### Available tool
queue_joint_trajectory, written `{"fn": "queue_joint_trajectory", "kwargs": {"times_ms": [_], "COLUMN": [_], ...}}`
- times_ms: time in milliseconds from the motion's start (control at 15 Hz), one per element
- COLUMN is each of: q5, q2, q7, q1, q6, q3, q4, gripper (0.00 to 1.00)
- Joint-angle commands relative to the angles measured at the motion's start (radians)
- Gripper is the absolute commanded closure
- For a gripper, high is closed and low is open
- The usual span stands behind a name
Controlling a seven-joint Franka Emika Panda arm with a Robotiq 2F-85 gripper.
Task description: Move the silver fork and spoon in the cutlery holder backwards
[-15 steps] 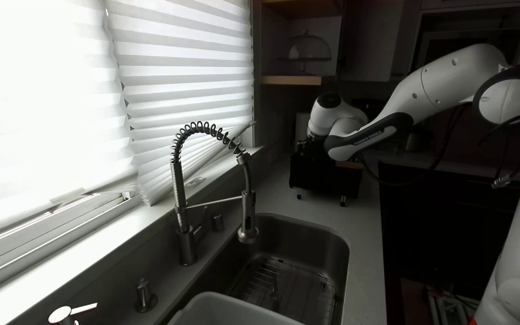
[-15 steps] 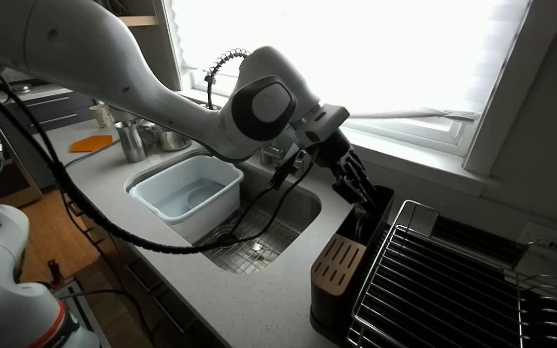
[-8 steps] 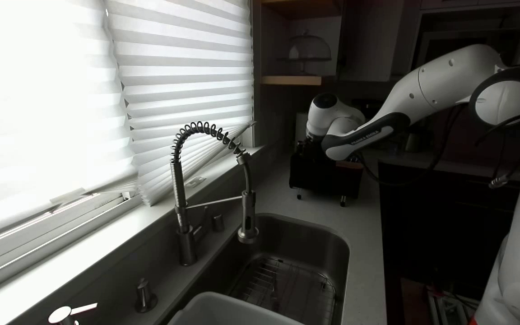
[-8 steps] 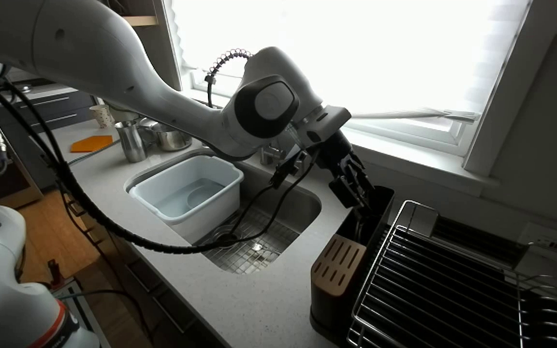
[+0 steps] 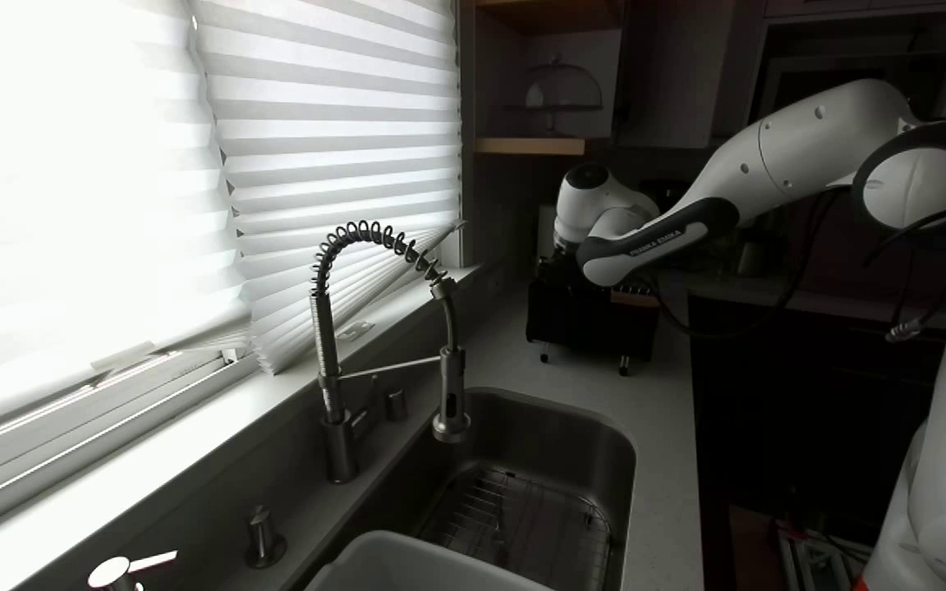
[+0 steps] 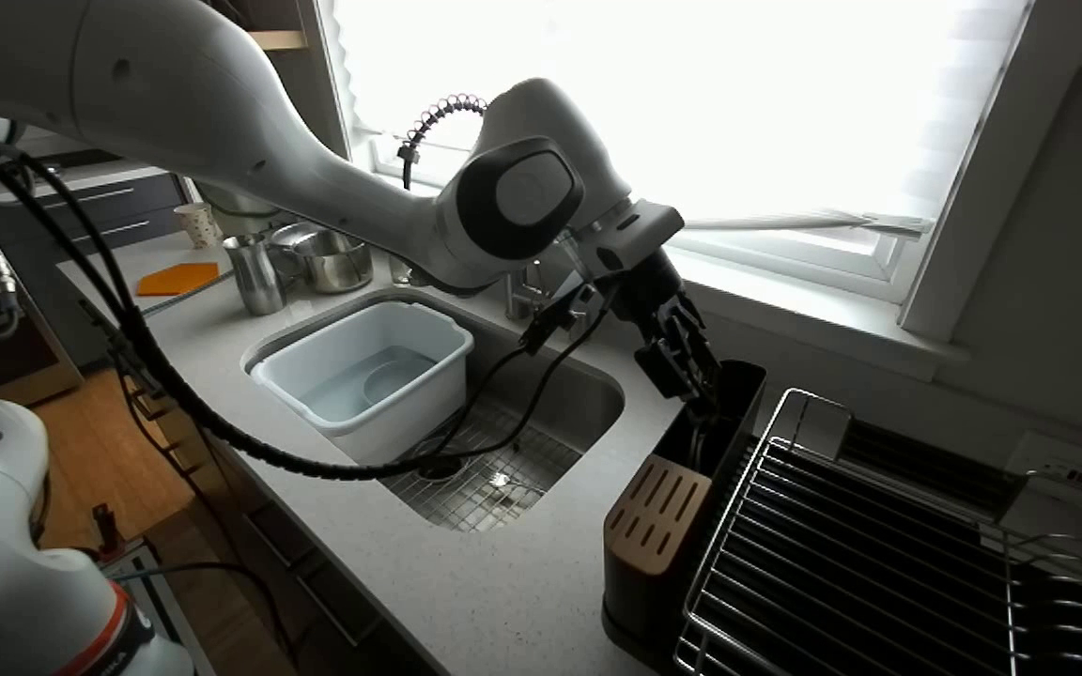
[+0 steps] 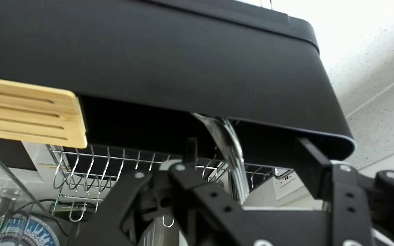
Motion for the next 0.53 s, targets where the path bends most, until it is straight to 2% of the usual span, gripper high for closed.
{"fn": "queue_joint_trajectory", "kwargs": {"times_ms": [0, 67, 133, 467], "q5": [0.056, 0.062, 0.066, 0.085], "q2": [0.02, 0.021, 0.022, 0.024], "q7": [-0.034, -0.036, -0.036, -0.047], "q1": [0.024, 0.025, 0.026, 0.03], "q6": [-0.038, -0.042, -0.05, -0.077], "q3": [-0.021, -0.022, -0.023, -0.028], "q4": [0.028, 0.029, 0.033, 0.049], "gripper": [0.32, 0.38, 0.49, 0.9]}}
